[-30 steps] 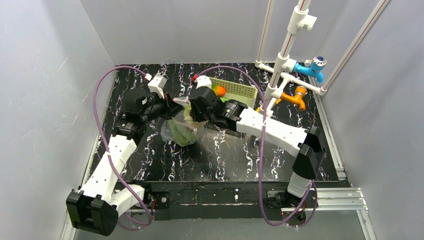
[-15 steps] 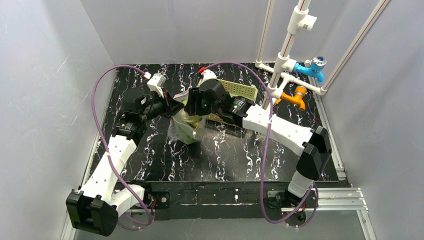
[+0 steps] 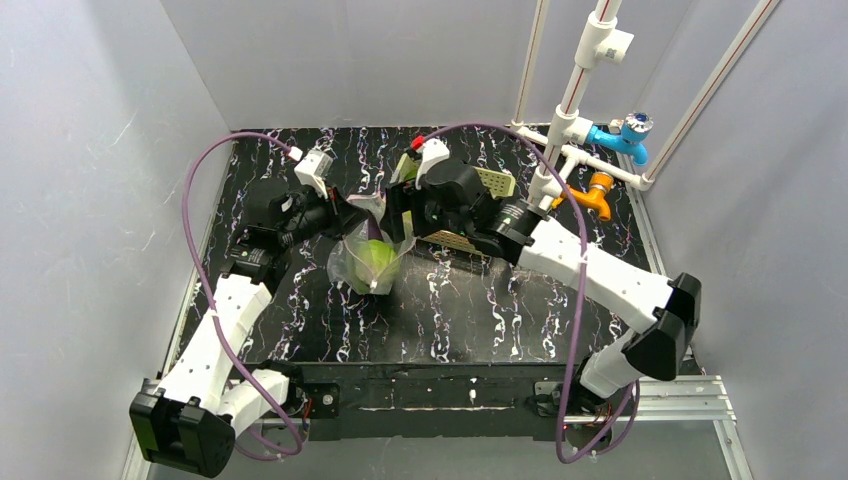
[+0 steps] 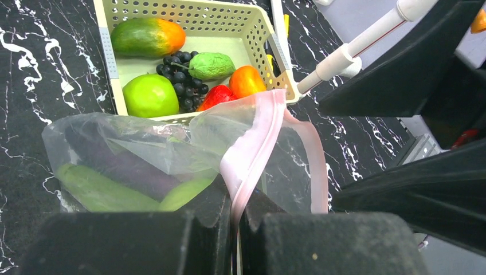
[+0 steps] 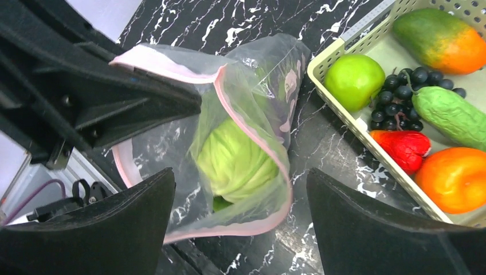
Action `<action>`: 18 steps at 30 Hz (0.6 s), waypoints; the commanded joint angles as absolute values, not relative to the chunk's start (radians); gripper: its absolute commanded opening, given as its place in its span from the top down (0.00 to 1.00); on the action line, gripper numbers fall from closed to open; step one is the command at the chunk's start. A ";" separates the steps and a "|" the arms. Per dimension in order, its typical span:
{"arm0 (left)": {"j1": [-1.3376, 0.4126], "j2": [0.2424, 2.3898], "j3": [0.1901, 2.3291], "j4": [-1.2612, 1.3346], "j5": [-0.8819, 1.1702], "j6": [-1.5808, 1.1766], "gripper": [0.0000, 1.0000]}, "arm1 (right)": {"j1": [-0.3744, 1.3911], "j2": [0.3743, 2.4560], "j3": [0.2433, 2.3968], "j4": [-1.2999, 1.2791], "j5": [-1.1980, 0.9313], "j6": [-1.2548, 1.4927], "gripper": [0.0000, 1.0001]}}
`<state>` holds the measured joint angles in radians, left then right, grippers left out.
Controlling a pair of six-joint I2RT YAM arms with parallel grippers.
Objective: Place the food in the zip-top bag and seal the zipper
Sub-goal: Place the fake vegetable in the zipper food storage bag, then adjust the zipper food storage bag at the center of the board.
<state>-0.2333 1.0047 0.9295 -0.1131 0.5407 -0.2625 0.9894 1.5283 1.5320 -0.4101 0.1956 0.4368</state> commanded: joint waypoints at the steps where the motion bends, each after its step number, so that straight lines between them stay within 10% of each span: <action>1: -0.235 0.953 0.938 -0.073 0.554 -0.247 1.00 | 0.989 1.425 1.503 -0.444 0.185 0.373 0.08; 10: -0.235 0.937 0.940 -0.083 0.541 -0.238 1.00 | 0.989 1.478 1.457 -0.440 0.230 0.531 0.10; 18: -0.237 0.892 0.922 -0.066 0.520 -0.235 1.00 | 1.057 1.668 1.597 -0.476 0.216 0.505 0.40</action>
<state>-0.2333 0.9632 0.9255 -0.1133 0.5320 -0.2499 1.0140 1.6269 1.4878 -0.4590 0.2036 0.5225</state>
